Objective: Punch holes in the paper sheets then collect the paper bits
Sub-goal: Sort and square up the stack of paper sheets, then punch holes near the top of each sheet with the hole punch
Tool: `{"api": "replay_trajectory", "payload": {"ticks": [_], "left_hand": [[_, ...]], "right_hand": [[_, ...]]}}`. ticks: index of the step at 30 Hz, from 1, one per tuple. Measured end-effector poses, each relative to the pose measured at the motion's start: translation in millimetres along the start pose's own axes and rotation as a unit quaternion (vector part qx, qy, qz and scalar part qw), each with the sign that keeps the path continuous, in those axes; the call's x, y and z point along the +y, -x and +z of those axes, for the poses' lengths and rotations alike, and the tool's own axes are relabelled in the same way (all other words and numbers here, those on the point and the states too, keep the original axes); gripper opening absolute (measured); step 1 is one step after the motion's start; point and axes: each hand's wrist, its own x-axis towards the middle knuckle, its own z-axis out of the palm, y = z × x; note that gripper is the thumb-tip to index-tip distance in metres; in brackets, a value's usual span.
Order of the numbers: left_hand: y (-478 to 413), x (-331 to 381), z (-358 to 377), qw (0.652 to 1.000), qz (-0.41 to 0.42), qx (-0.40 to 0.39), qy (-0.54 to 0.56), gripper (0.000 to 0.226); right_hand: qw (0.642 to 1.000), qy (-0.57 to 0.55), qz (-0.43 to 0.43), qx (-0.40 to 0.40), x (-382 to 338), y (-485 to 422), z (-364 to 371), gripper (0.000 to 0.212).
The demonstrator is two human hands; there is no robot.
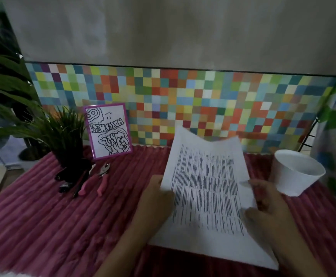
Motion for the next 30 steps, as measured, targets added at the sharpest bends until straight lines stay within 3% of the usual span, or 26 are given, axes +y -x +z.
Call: {"api": "replay_trajectory", "payload": {"ticks": [3,8,14,16,19,23,27,30], "left_hand": [[10.2,-15.8,11.6,0.995,-0.036,-0.025,-0.087,0.028],[14.9,-20.2,20.3,0.972,0.009,0.017,-0.233,0.023],[6.5,-25.6,12.0,0.885,0.096,0.077,-0.449,0.031],[-16.4,-33.1,-11.2,0.878,0.058,0.132,-0.456,0.023],[-59.4,-48.2,-59.0,0.821,-0.019,0.239,-0.519,0.025],[-97.4,-71.9,-93.2,0.81,-0.117,0.18,-0.545,0.033],[-111.0,-82.7,-99.5,0.824,-0.105,0.141,-0.538,0.029],[-109.7,-63.4,-106.9,0.862,-0.067,0.135,-0.483,0.021]], "right_hand": [[0.995,0.096,0.041,-0.004,33.9,4.3,0.5,0.048],[0.978,0.199,0.048,0.021,39.1,1.1,5.0,0.038],[0.89,0.456,0.001,0.015,44.0,-1.1,10.7,0.034],[0.9,0.432,-0.002,0.057,42.3,-4.3,8.4,0.052],[0.916,0.383,-0.062,0.1,30.0,-2.9,9.9,0.053],[0.919,0.338,-0.182,0.093,18.9,-6.4,24.8,0.05],[0.924,0.291,-0.246,0.017,2.5,-2.7,52.1,0.033],[0.942,0.241,-0.205,-0.112,-4.2,-10.1,58.7,0.031]]}}
